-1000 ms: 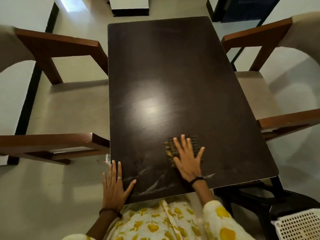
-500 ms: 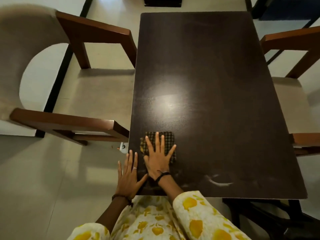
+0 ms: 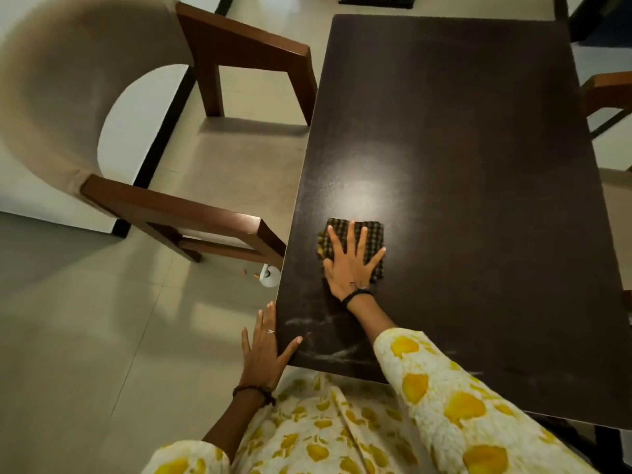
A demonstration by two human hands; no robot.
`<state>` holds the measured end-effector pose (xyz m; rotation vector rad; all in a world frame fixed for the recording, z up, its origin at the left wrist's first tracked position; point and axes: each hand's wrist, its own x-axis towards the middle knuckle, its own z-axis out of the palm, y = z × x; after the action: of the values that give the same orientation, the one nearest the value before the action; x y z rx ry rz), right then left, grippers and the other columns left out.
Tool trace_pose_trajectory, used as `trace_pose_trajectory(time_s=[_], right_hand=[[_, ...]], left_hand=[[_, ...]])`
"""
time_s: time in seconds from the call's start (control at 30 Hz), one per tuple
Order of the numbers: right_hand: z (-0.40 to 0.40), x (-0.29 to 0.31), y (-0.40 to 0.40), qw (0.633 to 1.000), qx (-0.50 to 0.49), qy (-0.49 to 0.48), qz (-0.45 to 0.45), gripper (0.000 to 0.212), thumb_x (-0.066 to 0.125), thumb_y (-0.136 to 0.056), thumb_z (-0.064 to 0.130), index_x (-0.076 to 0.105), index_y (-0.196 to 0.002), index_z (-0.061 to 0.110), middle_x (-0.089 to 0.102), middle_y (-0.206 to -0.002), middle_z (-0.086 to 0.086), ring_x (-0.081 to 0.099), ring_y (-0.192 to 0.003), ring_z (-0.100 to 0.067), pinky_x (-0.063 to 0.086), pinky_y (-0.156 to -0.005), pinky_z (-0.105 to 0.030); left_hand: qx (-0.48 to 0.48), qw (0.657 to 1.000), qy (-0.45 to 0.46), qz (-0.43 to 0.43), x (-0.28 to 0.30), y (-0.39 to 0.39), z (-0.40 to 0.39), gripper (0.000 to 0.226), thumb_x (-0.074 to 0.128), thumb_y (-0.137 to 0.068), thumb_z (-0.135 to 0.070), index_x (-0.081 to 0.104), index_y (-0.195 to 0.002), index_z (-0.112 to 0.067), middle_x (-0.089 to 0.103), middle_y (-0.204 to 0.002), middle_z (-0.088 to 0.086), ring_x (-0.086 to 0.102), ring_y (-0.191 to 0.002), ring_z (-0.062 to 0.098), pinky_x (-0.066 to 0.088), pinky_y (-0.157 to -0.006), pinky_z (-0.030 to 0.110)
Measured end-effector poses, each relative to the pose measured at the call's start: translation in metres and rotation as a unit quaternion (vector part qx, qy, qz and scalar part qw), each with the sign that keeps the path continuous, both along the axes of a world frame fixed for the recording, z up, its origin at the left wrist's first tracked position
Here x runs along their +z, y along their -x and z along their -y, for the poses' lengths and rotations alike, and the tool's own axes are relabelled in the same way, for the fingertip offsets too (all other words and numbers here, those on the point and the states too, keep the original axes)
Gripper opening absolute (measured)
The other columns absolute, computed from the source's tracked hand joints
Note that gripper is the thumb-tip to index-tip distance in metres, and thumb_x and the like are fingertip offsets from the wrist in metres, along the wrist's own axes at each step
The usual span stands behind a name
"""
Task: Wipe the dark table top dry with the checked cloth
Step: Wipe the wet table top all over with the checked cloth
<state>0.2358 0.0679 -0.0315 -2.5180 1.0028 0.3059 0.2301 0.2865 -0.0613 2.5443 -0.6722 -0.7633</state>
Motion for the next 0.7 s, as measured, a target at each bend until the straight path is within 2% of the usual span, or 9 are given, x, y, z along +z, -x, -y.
trace_pose_trajectory(time_s=[0.13, 0.3, 0.37, 0.47, 0.57, 0.67, 0.7], right_hand=[[-0.044, -0.003, -0.01, 0.99, 0.138, 0.015, 0.008, 0.066, 0.042, -0.093, 0.038, 0.005, -0.148, 0.038, -0.01, -0.159, -0.001, -0.014, -0.145, -0.027, -0.017, -0.104, -0.066], [-0.057, -0.01, 0.032, 0.959, 0.281, 0.031, 0.023, 0.061, 0.041, -0.092, 0.035, 0.014, -0.147, 0.038, -0.003, -0.16, 0.001, -0.01, -0.146, -0.023, -0.02, -0.104, -0.062], [-0.048, -0.011, 0.054, 0.946, 0.322, 0.028, 0.02, 0.059, 0.039, -0.093, 0.034, 0.014, -0.147, 0.039, -0.004, -0.16, 0.003, -0.011, -0.146, -0.022, -0.022, -0.104, -0.061], [-0.022, -0.01, 0.084, 0.92, 0.392, 0.008, 0.015, 0.057, 0.037, -0.094, 0.032, 0.015, -0.146, 0.042, -0.01, -0.156, 0.01, -0.019, -0.142, -0.016, -0.023, -0.106, -0.057], [0.02, -0.004, 0.104, 0.922, 0.386, -0.022, 0.018, 0.054, 0.037, -0.096, 0.034, 0.017, -0.144, 0.046, -0.012, -0.152, 0.016, -0.018, -0.141, -0.013, -0.025, -0.108, -0.052], [0.042, 0.002, 0.094, 0.951, 0.308, -0.032, 0.026, 0.048, 0.015, -0.095, 0.053, 0.016, -0.142, 0.047, -0.009, -0.153, 0.016, -0.012, -0.144, -0.012, -0.018, -0.111, -0.056], [0.042, 0.003, 0.084, 0.959, 0.281, -0.028, 0.028, 0.05, 0.018, -0.093, 0.054, 0.016, -0.142, 0.047, -0.007, -0.155, 0.014, -0.011, -0.145, -0.012, -0.016, -0.111, -0.058]], left_hand=[[0.002, 1.0, 0.0, 0.001, -0.001, -0.001, 0.0, 0.079, 0.044, -0.086, -0.056, -0.009, -0.14, -0.031, 0.004, -0.155, -0.005, -0.007, -0.138, 0.007, -0.009, -0.112, 0.046], [0.002, 1.0, 0.014, 0.008, -0.003, 0.001, 0.001, 0.086, 0.028, -0.076, -0.072, -0.004, -0.143, -0.028, 0.007, -0.155, -0.004, -0.009, -0.135, 0.004, -0.01, -0.111, 0.044], [0.002, 1.0, 0.017, 0.006, -0.004, 0.001, 0.0, 0.087, 0.032, -0.079, -0.073, -0.004, -0.144, -0.027, 0.007, -0.155, -0.004, -0.006, -0.138, 0.008, -0.009, -0.111, 0.046], [0.004, 1.0, 0.016, 0.004, -0.004, -0.002, -0.003, 0.083, 0.04, -0.082, -0.062, -0.006, -0.143, -0.029, 0.008, -0.155, -0.004, -0.002, -0.141, 0.014, -0.007, -0.111, 0.047], [0.005, 1.0, 0.011, 0.006, -0.005, -0.004, -0.004, 0.083, 0.041, -0.083, -0.061, -0.007, -0.143, -0.03, 0.011, -0.155, -0.001, 0.001, -0.142, 0.016, -0.007, -0.111, 0.048], [0.006, 1.0, 0.008, 0.01, -0.005, -0.003, -0.005, 0.082, 0.041, -0.083, -0.061, -0.008, -0.143, -0.031, 0.012, -0.155, 0.0, 0.002, -0.142, 0.017, -0.006, -0.111, 0.048], [0.006, 1.0, 0.008, 0.01, -0.005, -0.003, -0.005, 0.082, 0.042, -0.083, -0.06, -0.008, -0.142, -0.032, 0.011, -0.155, 0.0, 0.002, -0.142, 0.017, -0.006, -0.111, 0.048]])
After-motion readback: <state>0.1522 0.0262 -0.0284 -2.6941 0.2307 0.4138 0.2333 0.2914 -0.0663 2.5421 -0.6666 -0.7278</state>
